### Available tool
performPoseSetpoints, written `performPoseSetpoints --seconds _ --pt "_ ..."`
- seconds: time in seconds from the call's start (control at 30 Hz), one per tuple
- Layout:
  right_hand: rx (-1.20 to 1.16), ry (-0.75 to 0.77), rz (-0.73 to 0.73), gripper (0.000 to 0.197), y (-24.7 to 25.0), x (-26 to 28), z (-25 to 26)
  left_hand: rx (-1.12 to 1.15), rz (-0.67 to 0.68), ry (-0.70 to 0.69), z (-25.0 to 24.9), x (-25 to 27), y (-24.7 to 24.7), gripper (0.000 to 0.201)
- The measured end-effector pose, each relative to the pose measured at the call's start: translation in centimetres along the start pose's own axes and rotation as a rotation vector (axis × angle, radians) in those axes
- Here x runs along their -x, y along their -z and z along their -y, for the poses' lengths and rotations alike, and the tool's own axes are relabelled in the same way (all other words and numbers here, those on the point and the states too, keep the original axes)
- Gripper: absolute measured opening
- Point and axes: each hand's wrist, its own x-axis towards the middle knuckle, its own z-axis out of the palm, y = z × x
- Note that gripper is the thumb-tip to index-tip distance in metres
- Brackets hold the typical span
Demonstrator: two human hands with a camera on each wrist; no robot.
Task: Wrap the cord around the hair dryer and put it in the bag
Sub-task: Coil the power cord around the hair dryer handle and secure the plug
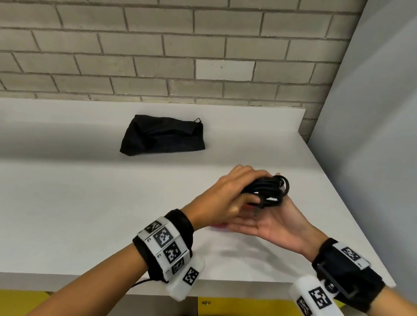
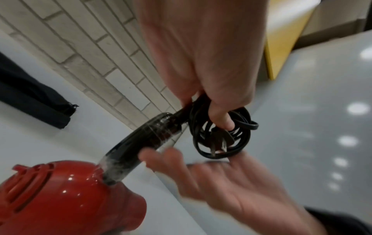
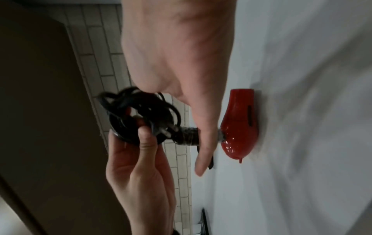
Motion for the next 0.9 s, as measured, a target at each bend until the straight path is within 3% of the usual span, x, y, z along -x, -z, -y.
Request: performPoseSetpoints --seconds 0.17,0.3,0.37,0.47,0.6,0.7,0.9 --pt "0.093 0.069 -0.075 0.057 0.5 -0.1 1.4 0.020 0.113 -0.031 0.4 1.1 -0.6 0.038" --pt "0.347 0.041 -0.109 0.026 2.4 -0.7 2.5 0.101 0.217 0.131 1.9 1.1 -2.2 0.042" --pt "0.434 0.007 -0.142 0.037 3.8 -1.4 2.9 0.026 0.246 0.191 2.5 0.8 -3.7 0.053" --pt "0.486 0.021 -0.180 0.030 5.7 -2.0 3.4 -0.113 0.223 0.250 3.5 0.3 -5.9 0.063" --pt "0.555 0.076 -0.286 0.031 8.5 -2.2 3.7 -0.114 0.279 0.410 4.8 -0.2 -7.4 0.075" --pt "0.634 0.105 -0.316 0.032 9.9 -2.3 3.4 -0.108 0.365 0.460 5.4 -0.7 -8.1 0.063" --pt "0.979 0.147 -0.331 0.030 10.6 -2.3 2.6 -0.138 0.373 0.422 6.9 -0.9 -8.7 0.048"
